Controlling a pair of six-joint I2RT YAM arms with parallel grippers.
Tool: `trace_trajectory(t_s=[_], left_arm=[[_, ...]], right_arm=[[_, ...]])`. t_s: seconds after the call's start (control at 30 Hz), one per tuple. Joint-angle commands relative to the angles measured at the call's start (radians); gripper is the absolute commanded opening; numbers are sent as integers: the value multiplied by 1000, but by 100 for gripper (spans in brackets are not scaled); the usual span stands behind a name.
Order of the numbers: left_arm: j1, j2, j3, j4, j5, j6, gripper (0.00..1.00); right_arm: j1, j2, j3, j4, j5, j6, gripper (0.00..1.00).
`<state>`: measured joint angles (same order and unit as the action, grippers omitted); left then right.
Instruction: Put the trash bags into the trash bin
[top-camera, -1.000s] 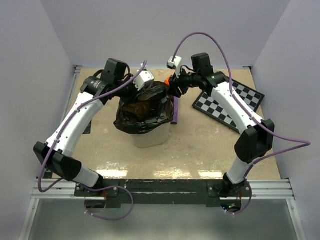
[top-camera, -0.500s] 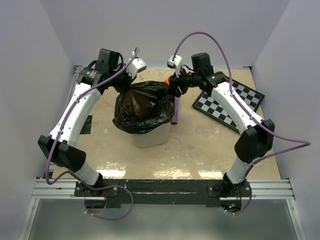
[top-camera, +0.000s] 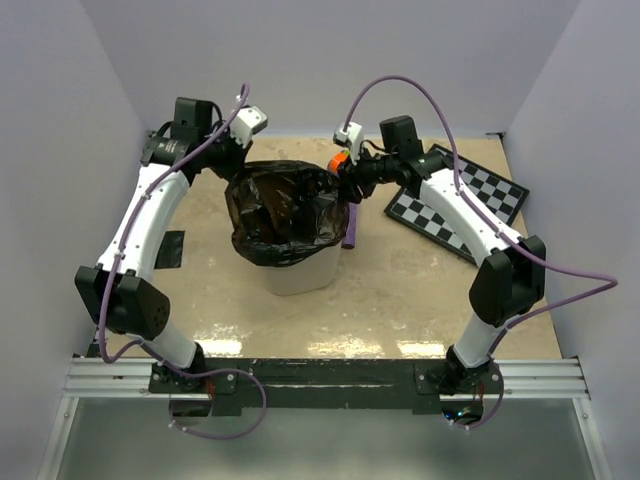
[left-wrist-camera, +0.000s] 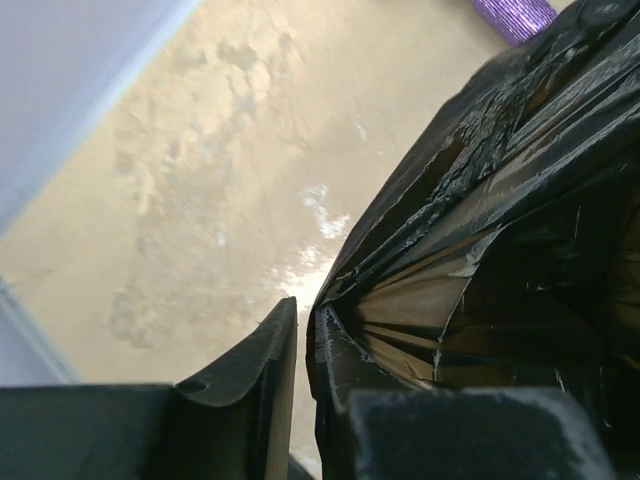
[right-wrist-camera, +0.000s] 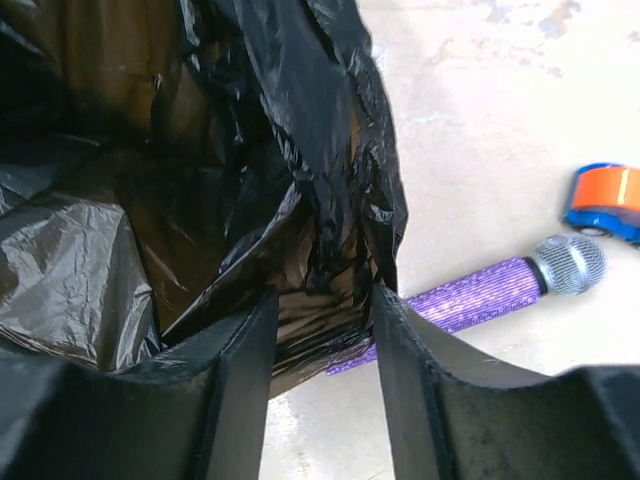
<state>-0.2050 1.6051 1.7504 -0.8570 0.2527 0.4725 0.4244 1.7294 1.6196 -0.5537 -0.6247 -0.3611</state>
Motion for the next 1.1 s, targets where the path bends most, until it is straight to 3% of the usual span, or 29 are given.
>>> trace_trajectory(t_s=[0.0, 0.1, 0.2, 0.37, 0.57, 0.73, 0.87, 0.93, 1.07], left_arm=[[50, -11, -107, 70, 152, -101, 21], [70, -40, -222, 113, 190, -170, 24], [79, -95, -351, 196, 261, -250, 27], [101, -171, -514, 317, 362, -408, 35], [125, -310, -658, 354, 166, -298, 43], [157, -517, -730, 388, -9, -170, 54], [157, -687, -744, 363, -15, -86, 59], [157, -775, -744, 322, 55, -25, 59], [154, -899, -732, 57, 418, 265, 57]], right_arm=[[-4, -27, -35, 20, -49, 20, 44], [-4, -31, -69, 34, -81, 40, 33], [-4, -33, -99, 43, -150, 57, 1], [-4, -34, -185, 57, -136, 83, 0], [-15, -71, -221, 19, -8, 41, 0], [-81, -217, -271, -49, 52, -74, 34], [-90, -416, -392, -74, 53, -269, 43], [-88, -544, -447, -112, -4, -416, 47], [-61, -729, -549, -77, -96, -524, 57]])
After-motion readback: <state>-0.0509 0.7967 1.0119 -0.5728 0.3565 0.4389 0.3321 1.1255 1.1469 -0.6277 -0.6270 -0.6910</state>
